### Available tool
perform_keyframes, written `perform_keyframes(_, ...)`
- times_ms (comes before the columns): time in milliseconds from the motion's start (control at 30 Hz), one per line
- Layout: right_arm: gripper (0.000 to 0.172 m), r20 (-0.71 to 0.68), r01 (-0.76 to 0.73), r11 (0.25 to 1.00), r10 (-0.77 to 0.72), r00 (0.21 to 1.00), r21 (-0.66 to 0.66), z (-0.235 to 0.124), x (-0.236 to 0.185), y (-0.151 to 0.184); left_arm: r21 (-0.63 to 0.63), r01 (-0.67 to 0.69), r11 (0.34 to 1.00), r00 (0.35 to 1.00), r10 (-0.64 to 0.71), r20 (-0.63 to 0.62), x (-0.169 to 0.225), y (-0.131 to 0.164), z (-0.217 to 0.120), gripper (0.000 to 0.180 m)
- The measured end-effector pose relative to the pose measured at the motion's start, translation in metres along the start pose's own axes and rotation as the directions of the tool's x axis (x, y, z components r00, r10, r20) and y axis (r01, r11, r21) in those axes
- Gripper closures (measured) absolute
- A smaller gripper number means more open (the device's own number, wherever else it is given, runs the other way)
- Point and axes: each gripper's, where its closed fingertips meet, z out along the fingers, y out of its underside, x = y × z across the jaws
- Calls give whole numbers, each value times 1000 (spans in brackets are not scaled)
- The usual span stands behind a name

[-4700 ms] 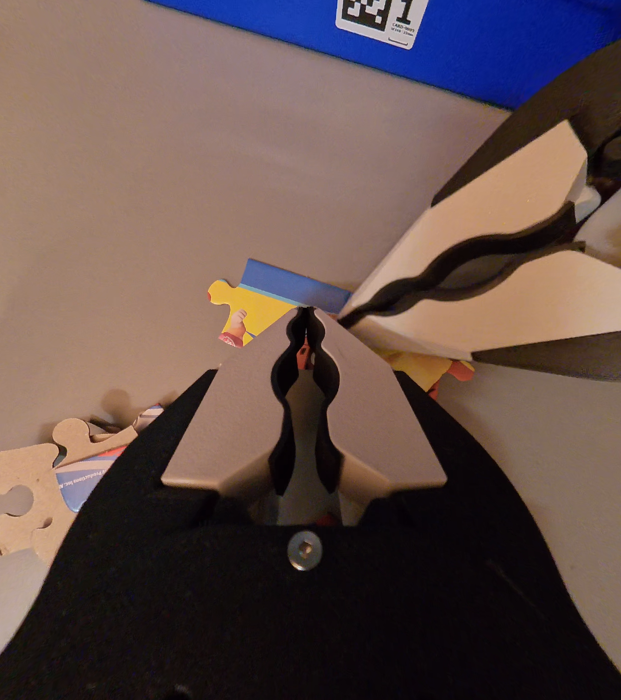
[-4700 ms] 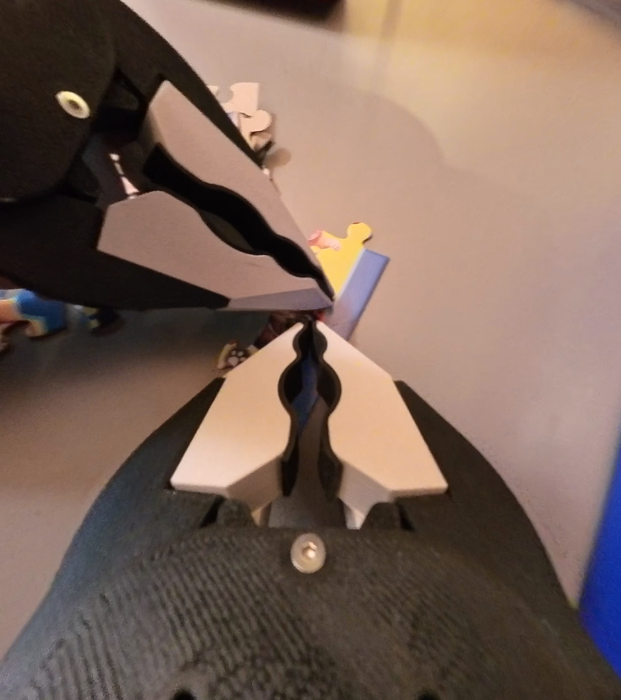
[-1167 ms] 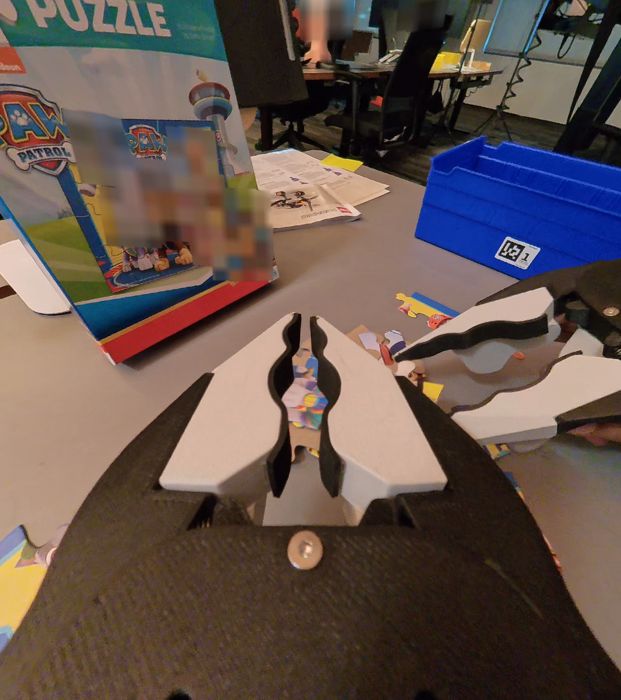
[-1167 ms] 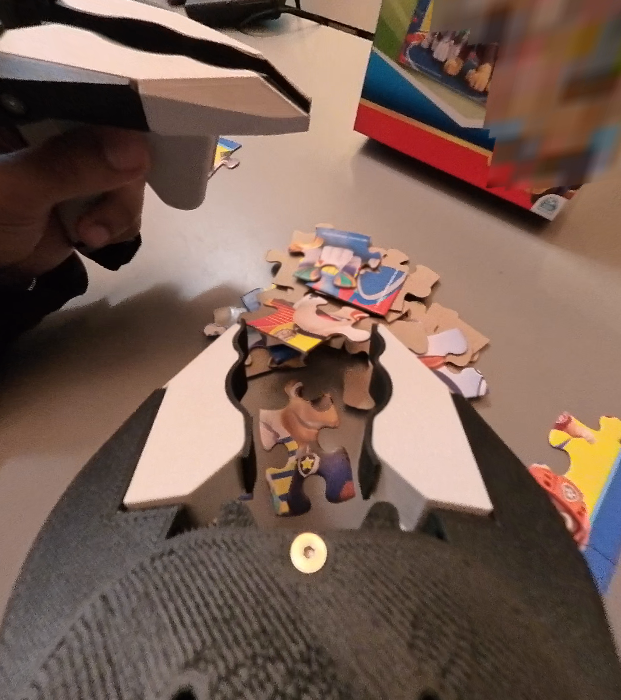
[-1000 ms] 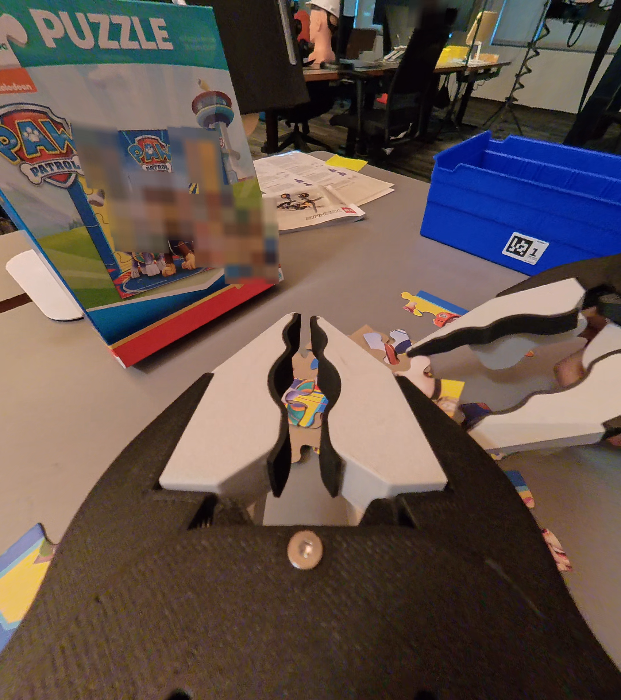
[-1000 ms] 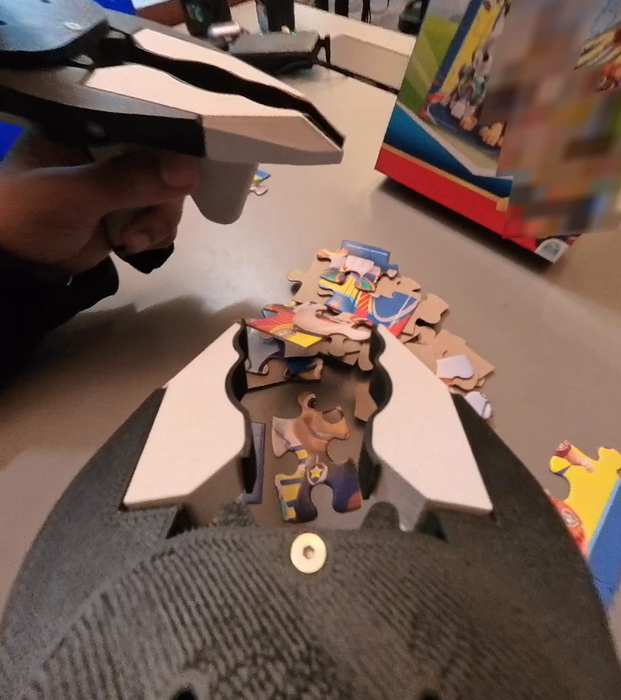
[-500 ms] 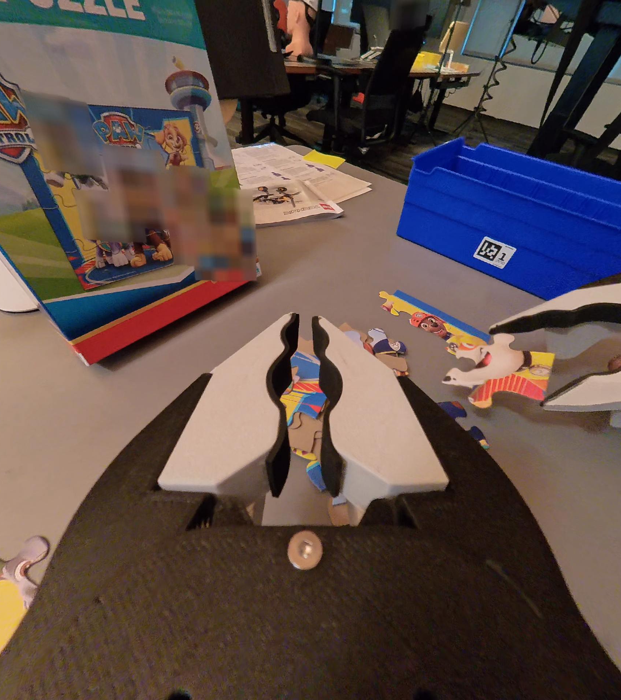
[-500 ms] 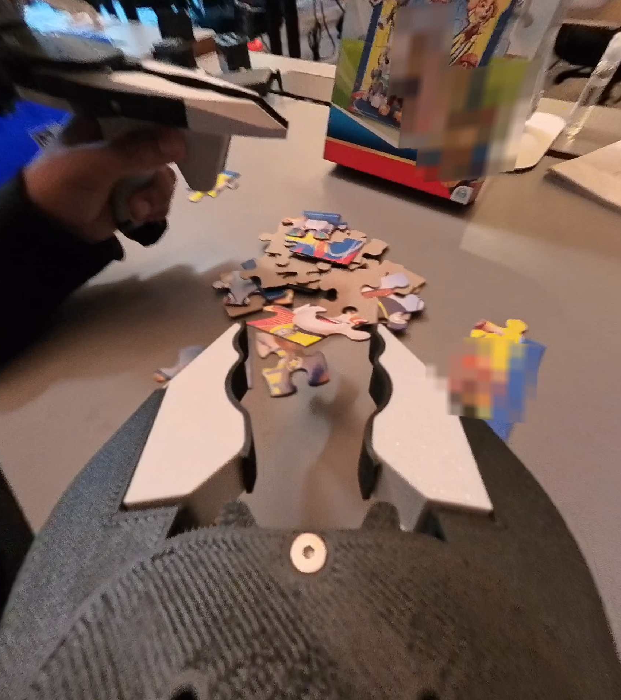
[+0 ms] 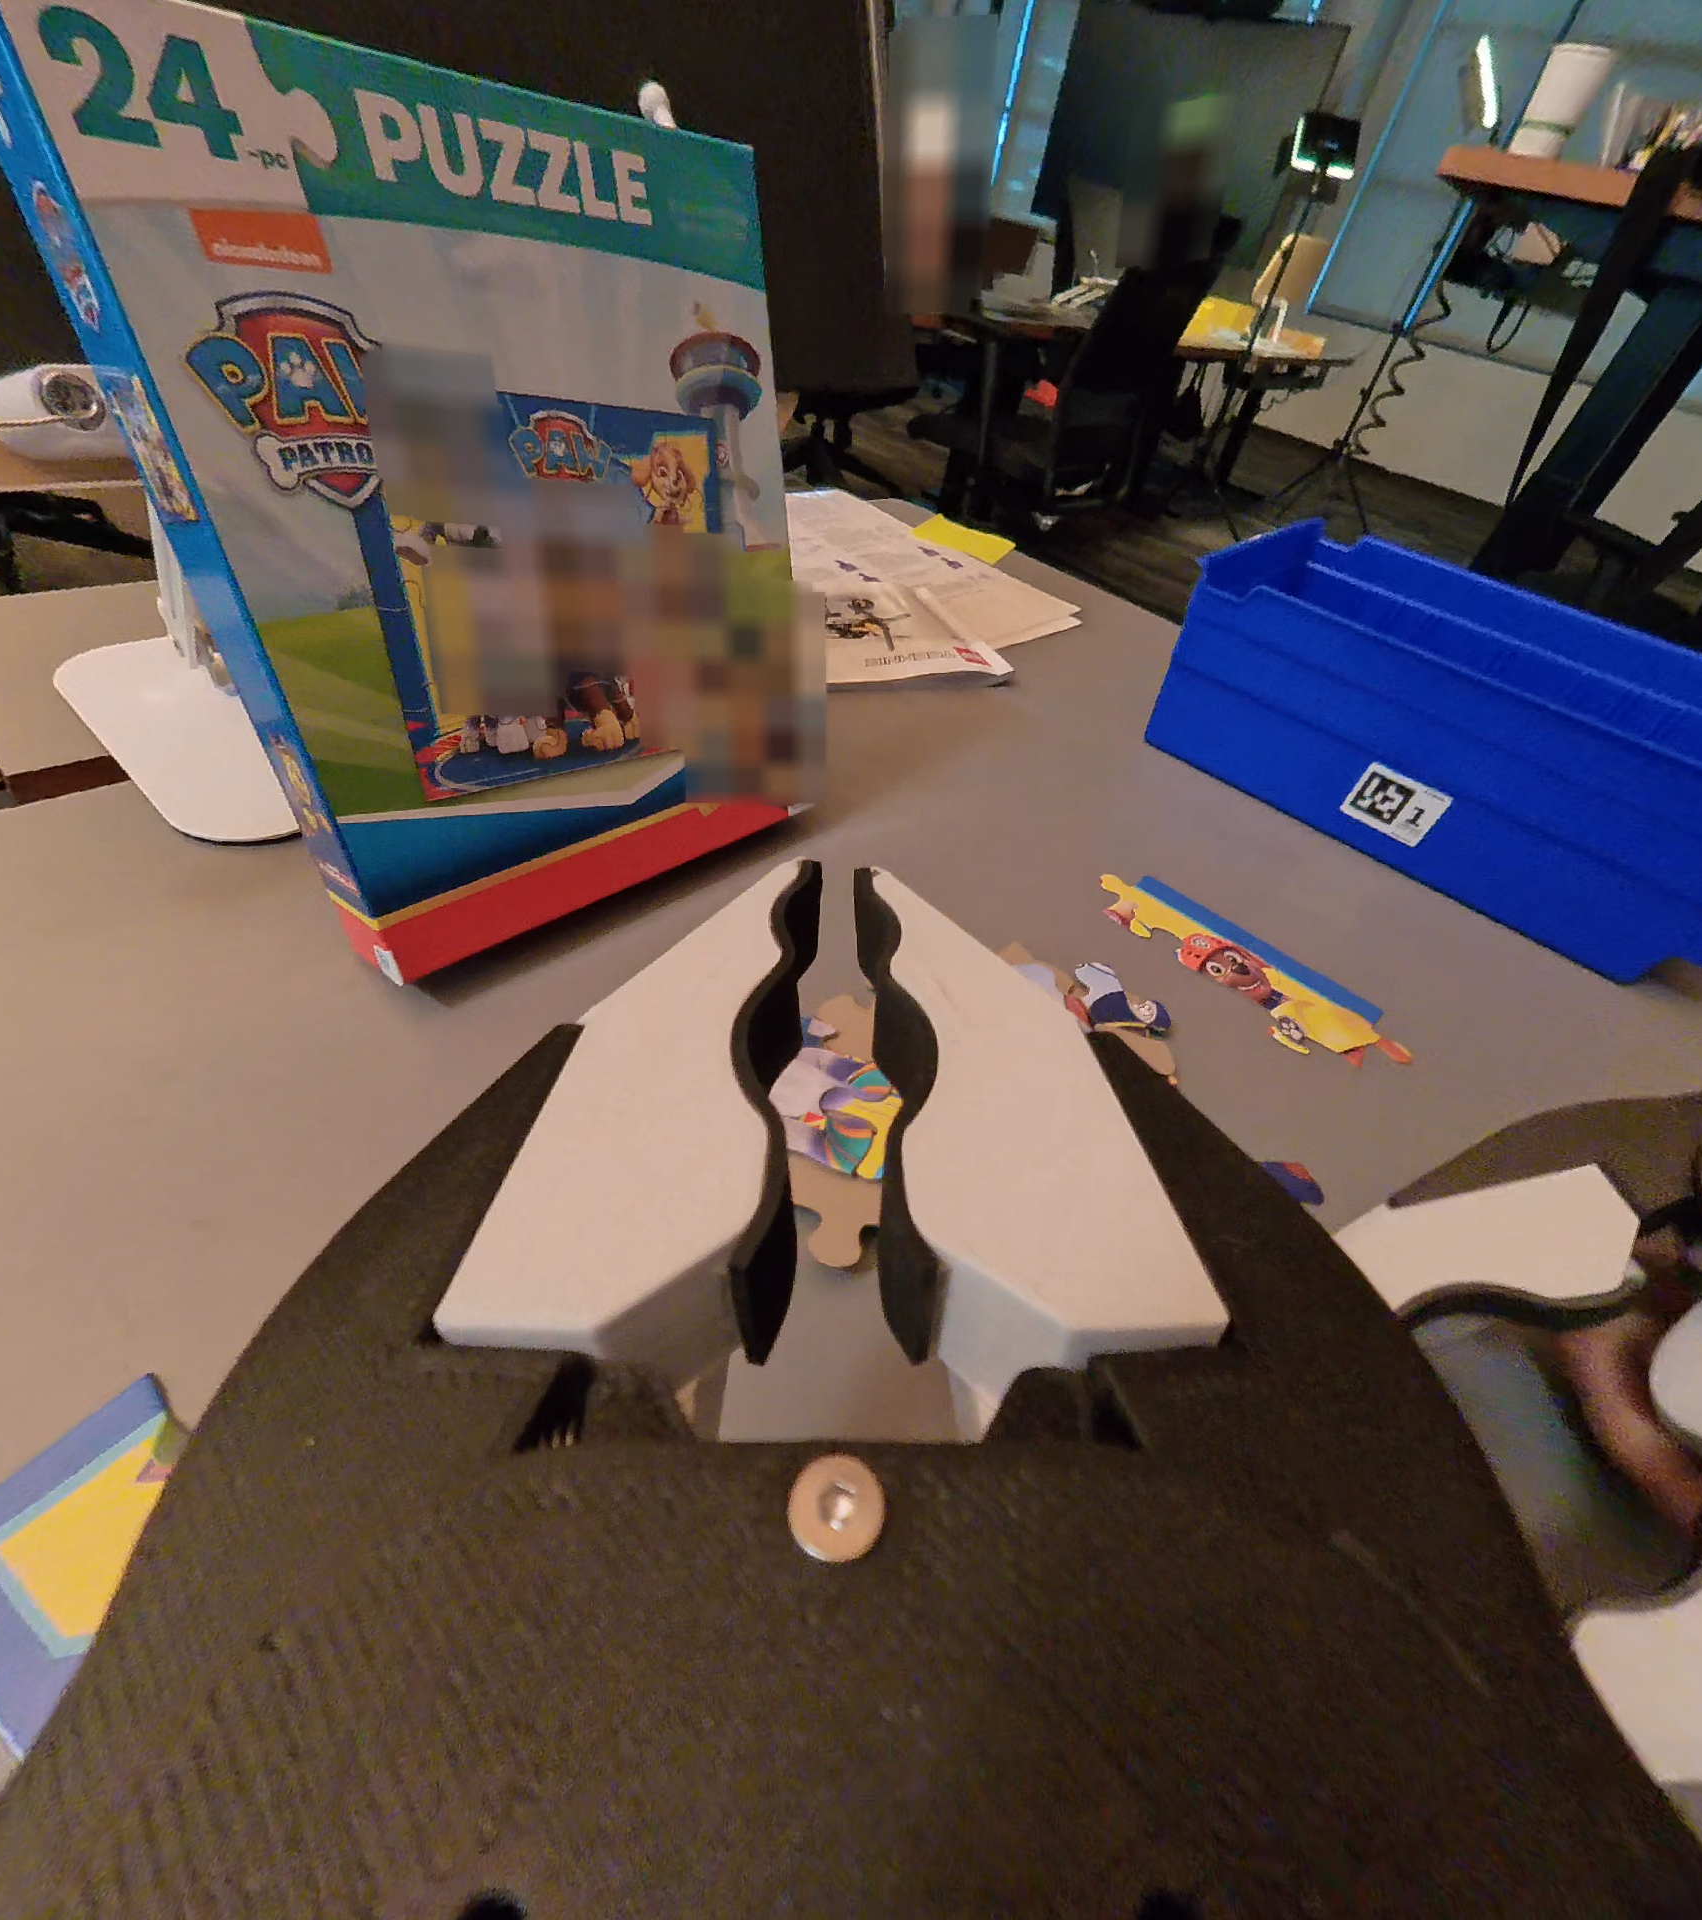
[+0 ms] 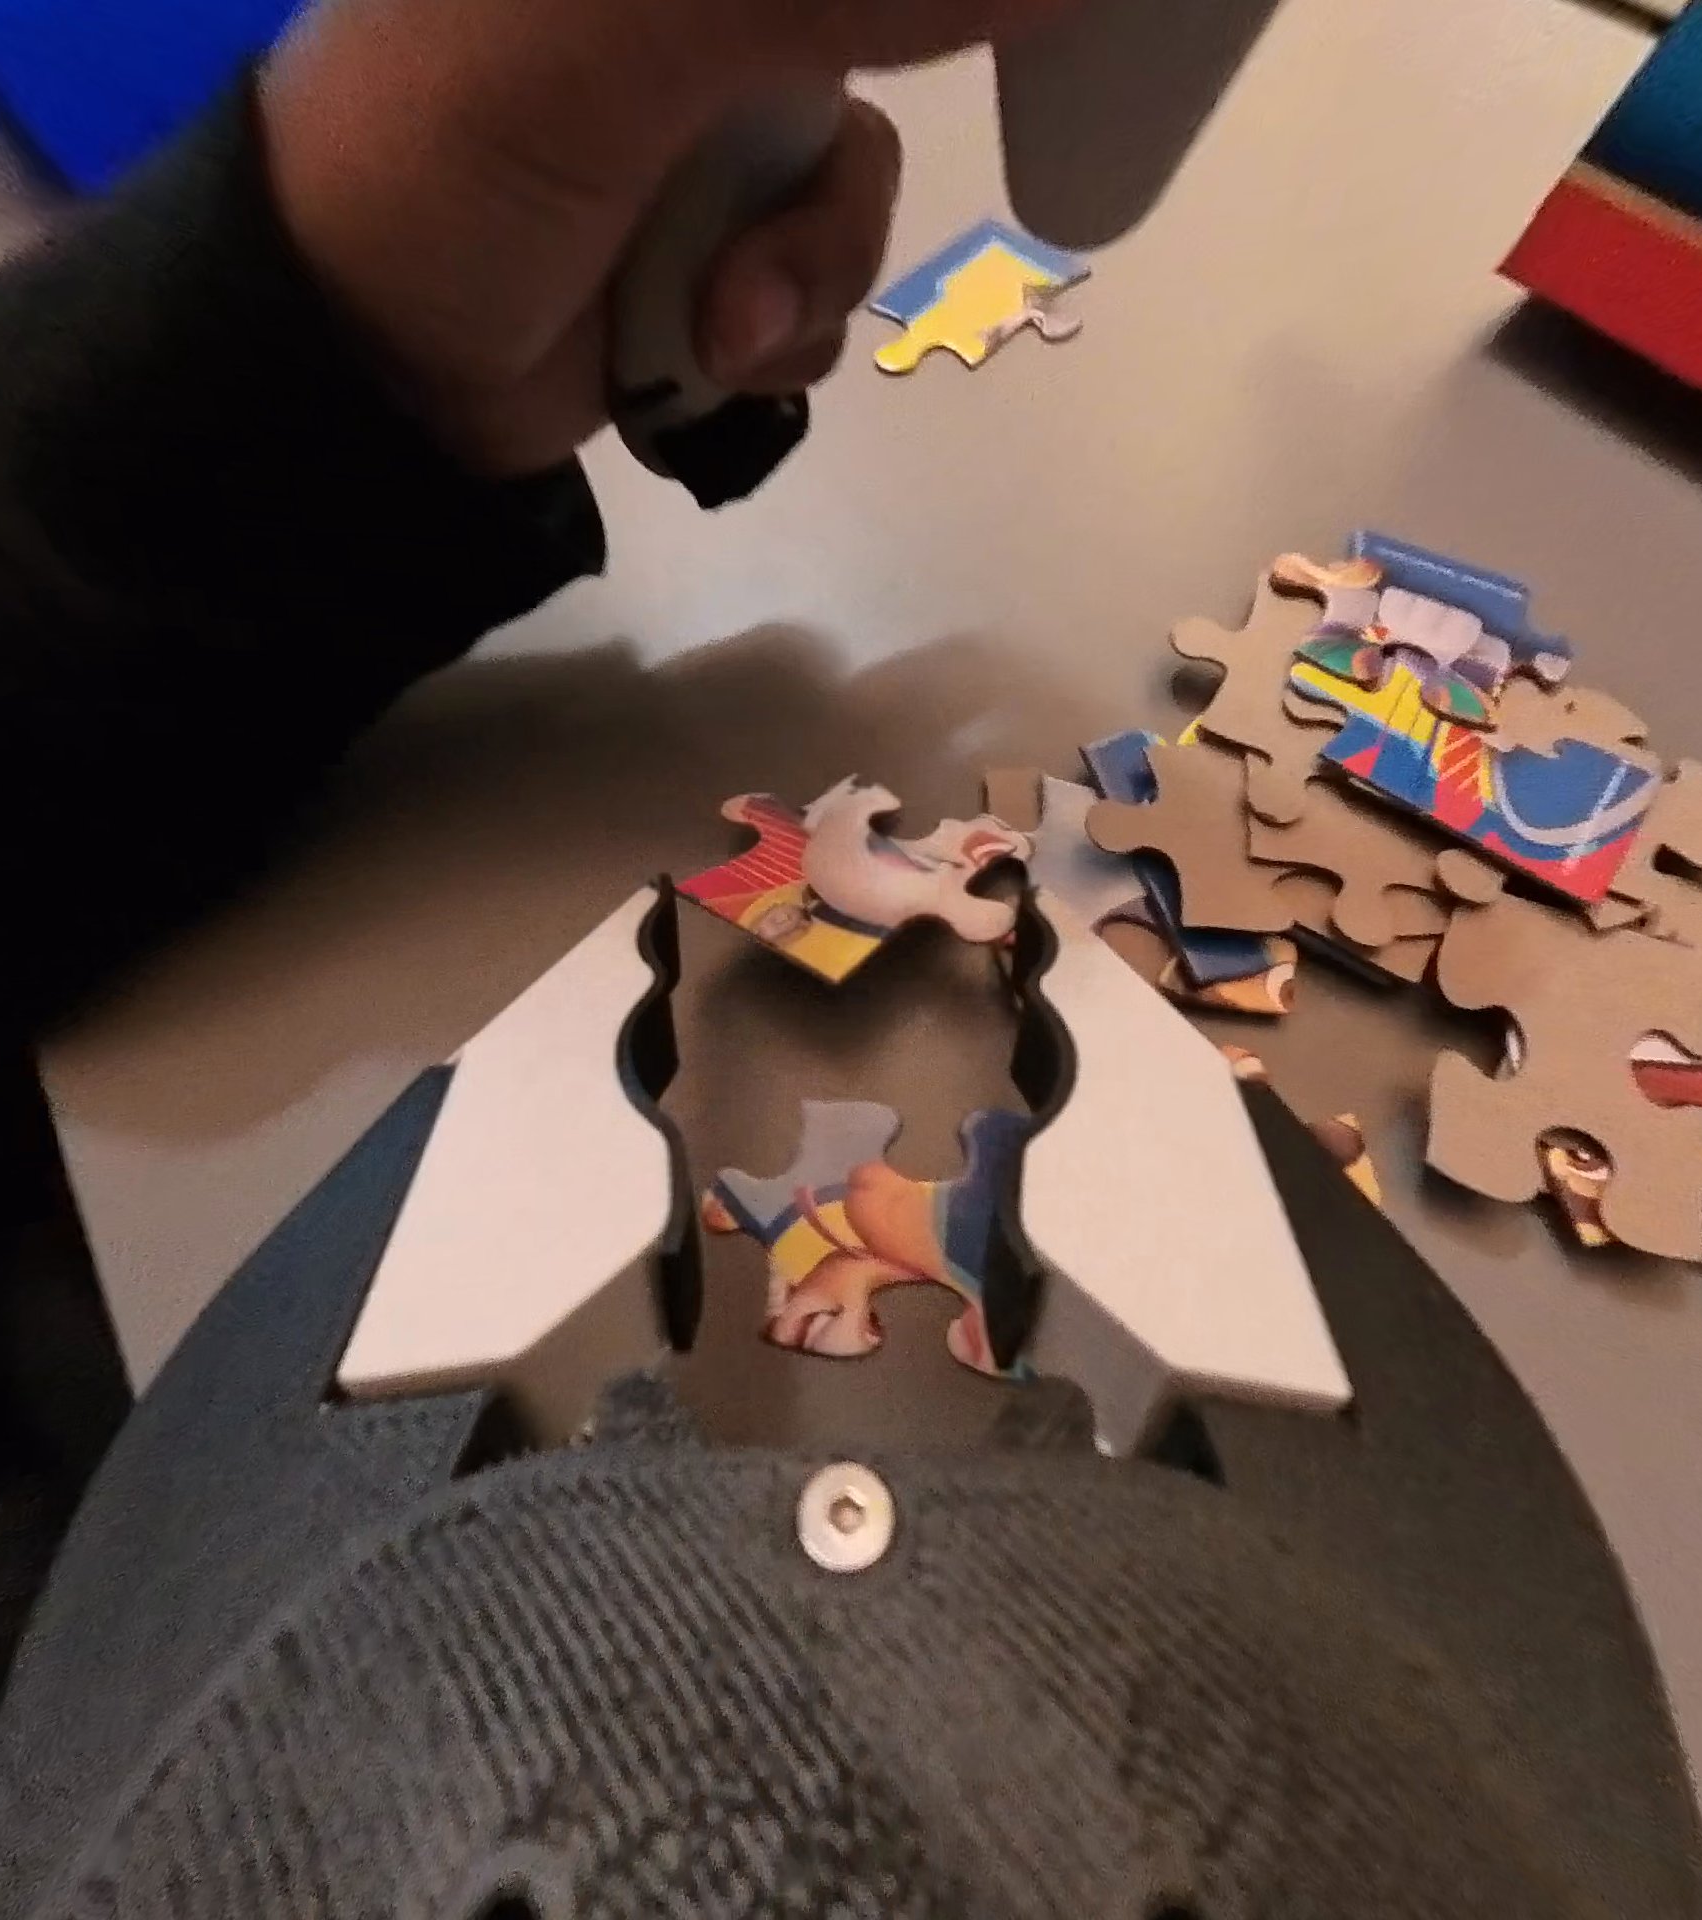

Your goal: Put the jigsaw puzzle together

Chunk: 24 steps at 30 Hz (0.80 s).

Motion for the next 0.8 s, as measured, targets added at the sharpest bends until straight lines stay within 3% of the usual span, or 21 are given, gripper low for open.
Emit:
perform_keyframes(133, 104, -34, -52, 997, 54, 998, 62, -22, 27, -5, -27, -6, 1000, 1000, 7, 17, -6, 4, 0, 175)
perform_keyframes(267, 113, -143, -123, 985, 140, 980, 120, -48, 86, -2, -13, -7, 1000, 1000, 7, 5, -2, -1, -1, 175)
perform_keyframes(333, 113, -227, -80, 996, 88, 970, 47, -47, 109, 13, -10, -20, 1000, 1000, 20, 12, -1, -2, -2, 175)
perform_keyframes(500, 106, -328, 70, 988, -112, 938, -135, -30, 122, 28, -25, -23, 999, 1000, 23, 7, 1, 2, 1, 175)
perform_keyframes(600, 123, -350, 72, 984, -126, 928, -165, -28, 125, 26, -34, -30, 999, 1000, 30, 6, 2, 5, 3, 175)
perform_keyframes(733, 172, -299, 6, 999, -19, 954, -43, -37, 118, 9, -40, -33, 999, 999, 33, 4, 3, 6, 4, 175)
perform_keyframes(800, 172, -302, -41, 999, 38, 953, -5, -45, 122, 6, -40, -33, 999, 999, 33, 0, 4, 6, 4, 175)
